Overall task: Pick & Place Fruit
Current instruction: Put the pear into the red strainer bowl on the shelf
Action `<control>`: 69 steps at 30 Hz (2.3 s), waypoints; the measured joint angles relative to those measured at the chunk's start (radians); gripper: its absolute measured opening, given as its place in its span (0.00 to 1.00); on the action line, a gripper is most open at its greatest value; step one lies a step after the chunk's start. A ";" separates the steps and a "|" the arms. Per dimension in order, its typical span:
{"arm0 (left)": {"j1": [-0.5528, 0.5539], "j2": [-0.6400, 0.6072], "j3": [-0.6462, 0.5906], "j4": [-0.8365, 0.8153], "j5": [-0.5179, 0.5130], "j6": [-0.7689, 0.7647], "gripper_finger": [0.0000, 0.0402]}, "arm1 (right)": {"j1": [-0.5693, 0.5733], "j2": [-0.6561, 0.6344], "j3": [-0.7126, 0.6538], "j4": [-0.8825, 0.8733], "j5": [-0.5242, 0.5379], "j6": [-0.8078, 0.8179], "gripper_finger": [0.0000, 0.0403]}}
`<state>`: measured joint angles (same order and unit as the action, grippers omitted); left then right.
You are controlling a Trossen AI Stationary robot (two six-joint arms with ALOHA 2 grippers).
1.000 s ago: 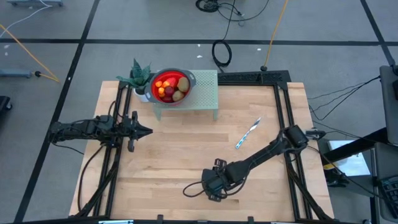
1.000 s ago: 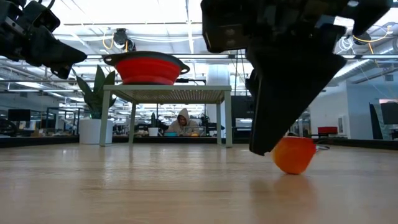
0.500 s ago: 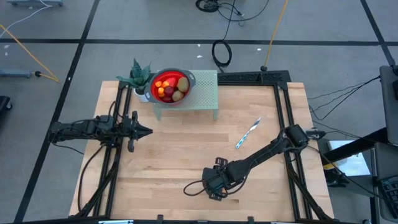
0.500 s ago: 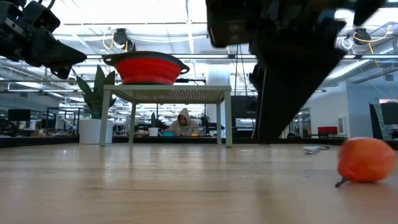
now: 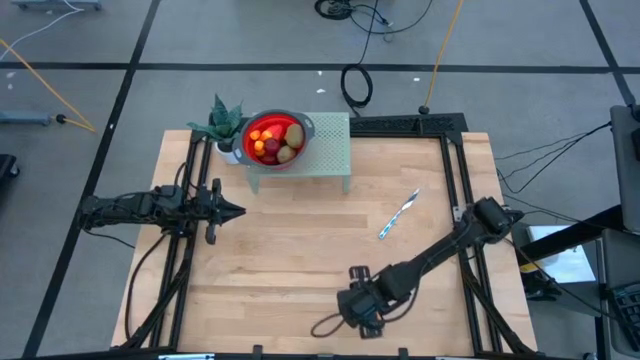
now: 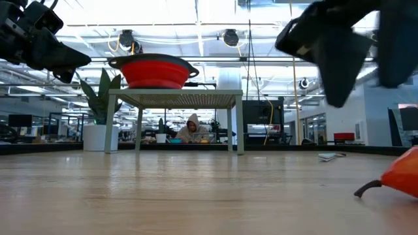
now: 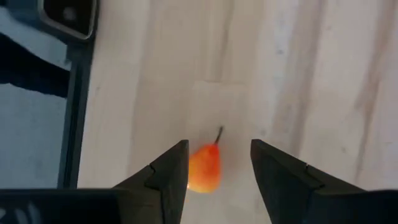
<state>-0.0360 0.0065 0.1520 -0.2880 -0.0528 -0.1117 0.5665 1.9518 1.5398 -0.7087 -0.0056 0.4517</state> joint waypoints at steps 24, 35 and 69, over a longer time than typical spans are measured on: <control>0.000 0.000 0.000 0.001 0.000 -0.009 0.06 | 0.058 0.057 0.000 0.040 0.005 0.204 0.41; 0.000 0.000 0.000 0.001 -0.001 0.000 0.06 | 0.080 0.140 0.000 0.019 0.029 0.260 0.41; 0.000 0.000 0.000 0.001 -0.001 -0.009 0.06 | 0.028 0.149 0.000 -0.006 0.019 0.263 0.24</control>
<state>-0.0360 0.0064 0.1520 -0.2871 -0.0534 -0.1211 0.5947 2.1013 1.5393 -0.7147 0.0133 0.7147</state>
